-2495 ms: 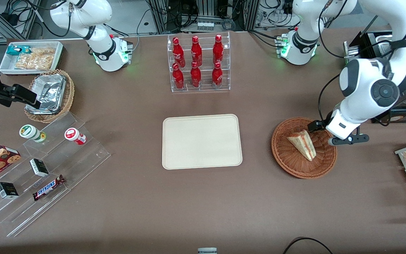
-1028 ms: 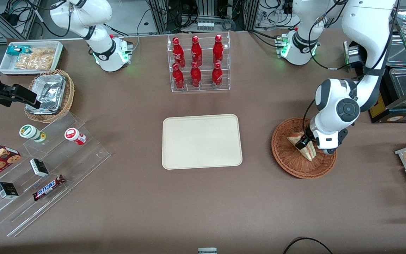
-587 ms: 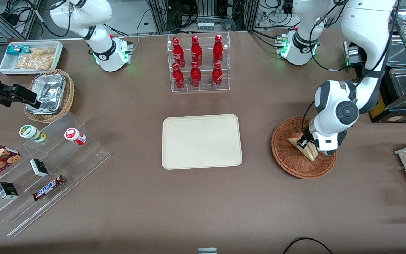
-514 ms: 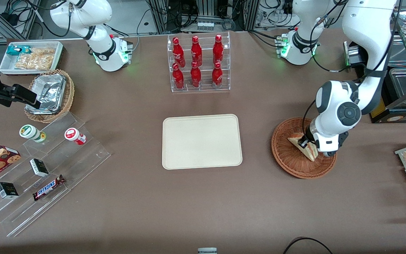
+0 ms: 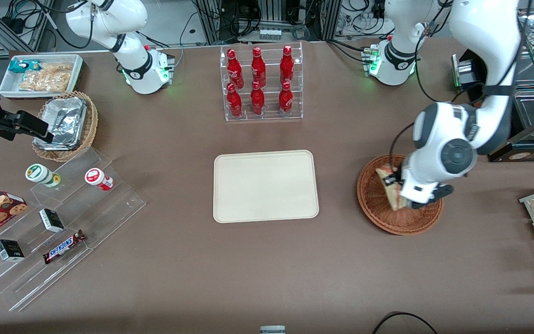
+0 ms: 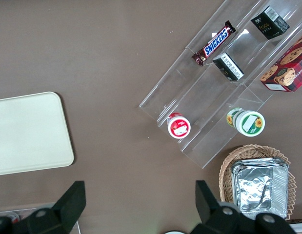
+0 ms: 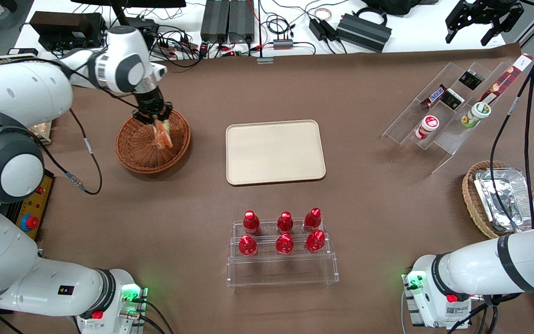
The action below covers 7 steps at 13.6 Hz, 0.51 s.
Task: Place sandwich from basket to tray
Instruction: 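Lift the sandwich and carry it over the cream tray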
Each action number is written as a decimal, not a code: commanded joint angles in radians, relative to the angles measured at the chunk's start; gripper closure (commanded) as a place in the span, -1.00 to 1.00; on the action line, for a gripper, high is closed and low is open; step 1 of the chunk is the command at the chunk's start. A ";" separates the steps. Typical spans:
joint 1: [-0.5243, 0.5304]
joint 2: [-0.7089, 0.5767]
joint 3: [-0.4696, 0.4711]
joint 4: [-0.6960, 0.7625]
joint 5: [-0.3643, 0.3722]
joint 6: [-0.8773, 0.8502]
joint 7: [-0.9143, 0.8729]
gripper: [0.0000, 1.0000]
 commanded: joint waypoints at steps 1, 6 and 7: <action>-0.124 0.058 0.005 0.084 -0.004 -0.017 0.033 0.89; -0.296 0.216 0.005 0.281 -0.021 -0.016 -0.140 0.90; -0.319 0.257 0.005 0.330 -0.023 -0.016 -0.178 0.90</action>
